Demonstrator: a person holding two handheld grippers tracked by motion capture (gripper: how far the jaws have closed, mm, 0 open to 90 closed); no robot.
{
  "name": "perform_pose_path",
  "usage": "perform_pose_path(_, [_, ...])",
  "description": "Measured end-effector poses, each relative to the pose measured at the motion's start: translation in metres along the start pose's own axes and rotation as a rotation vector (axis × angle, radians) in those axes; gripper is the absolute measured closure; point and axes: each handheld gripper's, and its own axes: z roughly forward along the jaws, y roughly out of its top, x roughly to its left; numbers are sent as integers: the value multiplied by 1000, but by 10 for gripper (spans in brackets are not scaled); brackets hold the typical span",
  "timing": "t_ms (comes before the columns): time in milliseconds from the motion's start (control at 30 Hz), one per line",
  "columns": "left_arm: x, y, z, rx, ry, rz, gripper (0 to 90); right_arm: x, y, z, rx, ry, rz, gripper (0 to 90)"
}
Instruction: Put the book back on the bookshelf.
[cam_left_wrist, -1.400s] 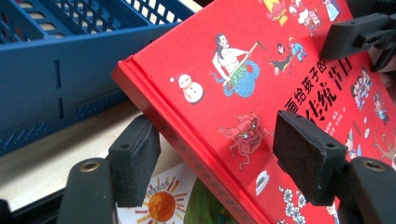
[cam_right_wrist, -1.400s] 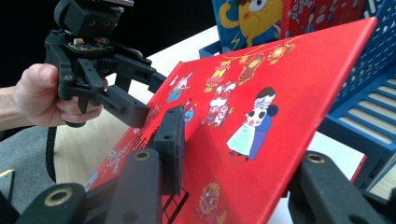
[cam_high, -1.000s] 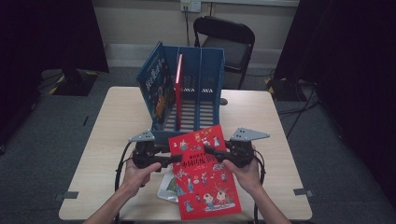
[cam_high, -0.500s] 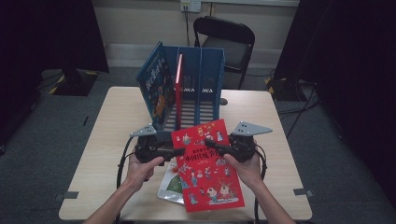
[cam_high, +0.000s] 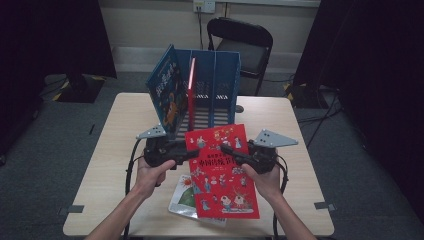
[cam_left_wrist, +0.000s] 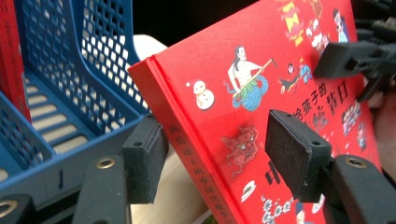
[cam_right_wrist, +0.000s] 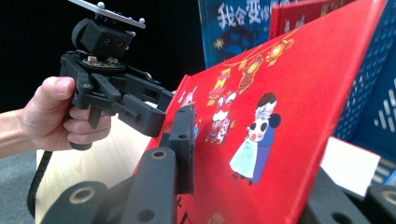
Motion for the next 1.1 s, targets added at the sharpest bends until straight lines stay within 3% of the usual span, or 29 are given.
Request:
perform_pose_path(67, [-2, 1, -2, -5, -5, 16, 403, 1, -3, 1, -10, 26, 0, 697])
perform_pose_path(133, [-4, 0, -2, -1, 1, 34, 404, 2, -7, 2, 6, 45, -6, 696])
perform_pose_path(300, [-9, 0, -3, -19, -30, 49, 422, 9, -16, 2, 64, 82, -34, 652])
perform_pose_path(433, [-15, 2, -5, -30, -56, 65, 432, 7, -20, -2, 109, 60, -8, 513])
perform_pose_path(600, [-23, 3, -4, -28, -80, 94, 422, 5, -28, -9, 125, 46, 17, 435])
perform_pose_path(700, [-26, 3, -5, -25, -96, 106, 421, 4, -29, -14, 133, 2, 21, 349])
perform_pose_path(833, [-25, 2, -3, -19, -118, 93, 417, 3, -34, -21, 147, -26, 23, 351])
perform_pose_path(1100, [-25, -1, 6, 1, -132, 84, 411, 5, -40, -24, 146, -31, 20, 400])
